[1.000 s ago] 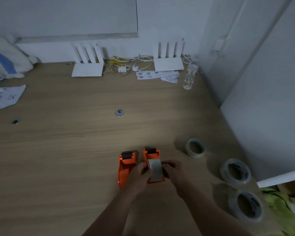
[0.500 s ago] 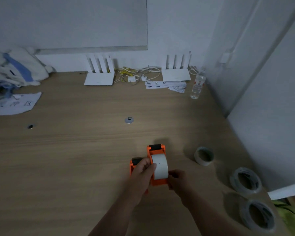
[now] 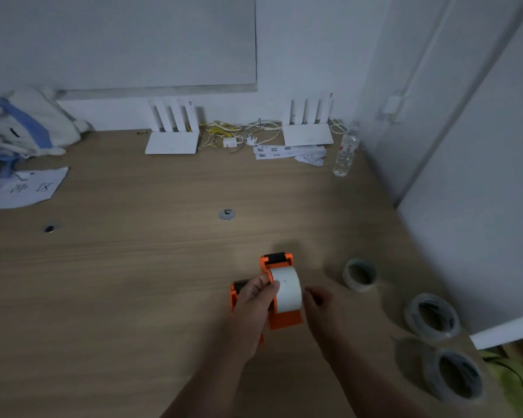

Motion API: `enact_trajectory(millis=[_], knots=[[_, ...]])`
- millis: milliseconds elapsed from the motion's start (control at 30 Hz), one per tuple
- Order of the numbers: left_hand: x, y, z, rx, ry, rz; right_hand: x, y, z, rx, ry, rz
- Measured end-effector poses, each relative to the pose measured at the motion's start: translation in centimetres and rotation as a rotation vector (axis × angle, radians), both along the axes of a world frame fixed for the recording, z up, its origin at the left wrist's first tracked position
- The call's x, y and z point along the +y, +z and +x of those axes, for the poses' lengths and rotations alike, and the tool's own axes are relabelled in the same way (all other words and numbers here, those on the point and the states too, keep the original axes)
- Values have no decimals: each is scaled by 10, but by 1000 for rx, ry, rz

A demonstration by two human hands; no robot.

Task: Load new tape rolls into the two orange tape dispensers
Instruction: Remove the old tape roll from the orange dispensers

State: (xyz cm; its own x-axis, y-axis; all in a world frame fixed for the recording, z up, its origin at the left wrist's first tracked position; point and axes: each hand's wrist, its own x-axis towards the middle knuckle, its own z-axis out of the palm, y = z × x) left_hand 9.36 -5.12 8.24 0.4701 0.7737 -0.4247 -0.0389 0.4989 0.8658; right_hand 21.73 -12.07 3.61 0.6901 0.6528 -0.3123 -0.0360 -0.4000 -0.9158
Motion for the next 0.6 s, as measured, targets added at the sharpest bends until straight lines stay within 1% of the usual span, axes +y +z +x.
enact_trajectory(millis=[33, 133, 167, 300, 400, 600], knots=[[0, -2, 1, 8, 5, 9, 1, 12, 0, 10, -8, 52], [-4, -4, 5, 18, -12, 35, 1, 42, 1, 267, -17, 239], [-5, -5, 6, 24, -29, 41, 1, 45, 3, 307, 1, 275], [-8, -6, 7, 44, -59, 45, -2, 47, 7, 266, 82, 269], [-8, -7, 10, 94, -73, 57, -7, 45, 13, 297, 112, 270], [-9, -15, 15, 122, -24, 16, -23, 33, 46, 372, 10, 281]])
